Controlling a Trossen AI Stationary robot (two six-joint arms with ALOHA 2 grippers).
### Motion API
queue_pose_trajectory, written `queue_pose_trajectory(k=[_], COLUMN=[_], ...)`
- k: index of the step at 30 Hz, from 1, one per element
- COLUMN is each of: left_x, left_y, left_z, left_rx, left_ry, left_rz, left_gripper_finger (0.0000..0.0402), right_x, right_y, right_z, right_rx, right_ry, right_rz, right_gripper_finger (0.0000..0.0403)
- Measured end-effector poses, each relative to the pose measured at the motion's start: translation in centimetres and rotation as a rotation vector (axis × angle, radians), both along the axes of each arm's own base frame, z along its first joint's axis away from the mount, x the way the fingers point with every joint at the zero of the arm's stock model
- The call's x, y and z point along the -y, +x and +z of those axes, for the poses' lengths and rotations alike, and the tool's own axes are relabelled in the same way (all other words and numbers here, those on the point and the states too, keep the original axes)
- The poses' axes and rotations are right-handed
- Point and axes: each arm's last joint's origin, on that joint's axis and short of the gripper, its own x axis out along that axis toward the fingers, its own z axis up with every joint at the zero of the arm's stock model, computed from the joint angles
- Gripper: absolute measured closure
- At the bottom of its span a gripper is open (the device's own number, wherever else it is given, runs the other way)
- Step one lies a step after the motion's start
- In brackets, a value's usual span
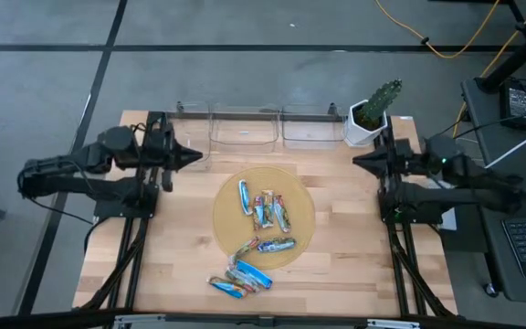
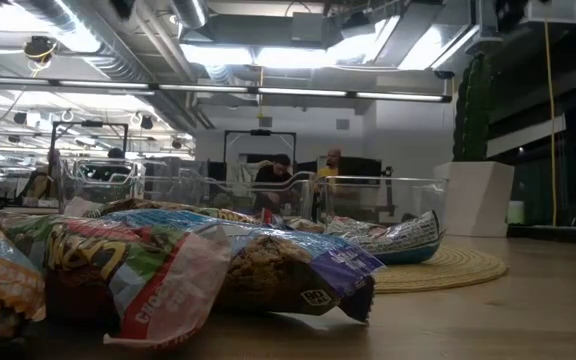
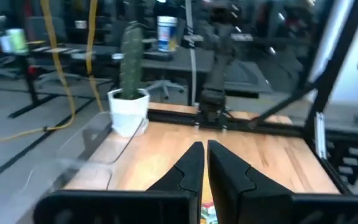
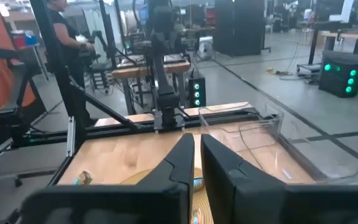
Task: Pick and place Granola Bars by type
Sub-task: Put the red granola bar into the right transparent bin
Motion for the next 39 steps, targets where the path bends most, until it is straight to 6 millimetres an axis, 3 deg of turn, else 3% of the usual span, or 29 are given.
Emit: queue_pose_trajectory(k=[4,9,22,30,34,39], left_x=[-0.2,-0.4,-0.5,-0.5,-0.5,-0.5], left_y=[1.9,3.0,3.4,3.4,3.4,3.4], left_z=[2.4,3.6,3.2,3.2,3.3,3.3], left_rx=[-0.054,-0.086,-0.118,-0.118,-0.117,-0.117], left_ry=[0.06,0.109,0.107,0.108,0.108,0.108], left_rz=[-0.025,-0.033,-0.035,-0.035,-0.035,-0.035], left_gripper_finger=[0.0386,0.0386,0.0386,0.0386,0.0386,0.0386], right_x=[0.1,0.1,0.1,0.3,0.5,0.5], right_y=[1.0,1.5,1.9,5.0,6.8,8.9], right_z=[2.6,4.4,4.4,3.1,2.2,1.0], right_rx=[-0.022,-0.009,-0.024,-0.138,-0.205,-0.281], right_ry=[-0.058,-0.071,-0.068,-0.034,0.009,0.067], right_rz=[0.004,0.05,0.059,0.141,0.158,0.189], right_gripper_finger=[0.0369,0.0369,0.0369,0.0365,0.0329,0.0246])
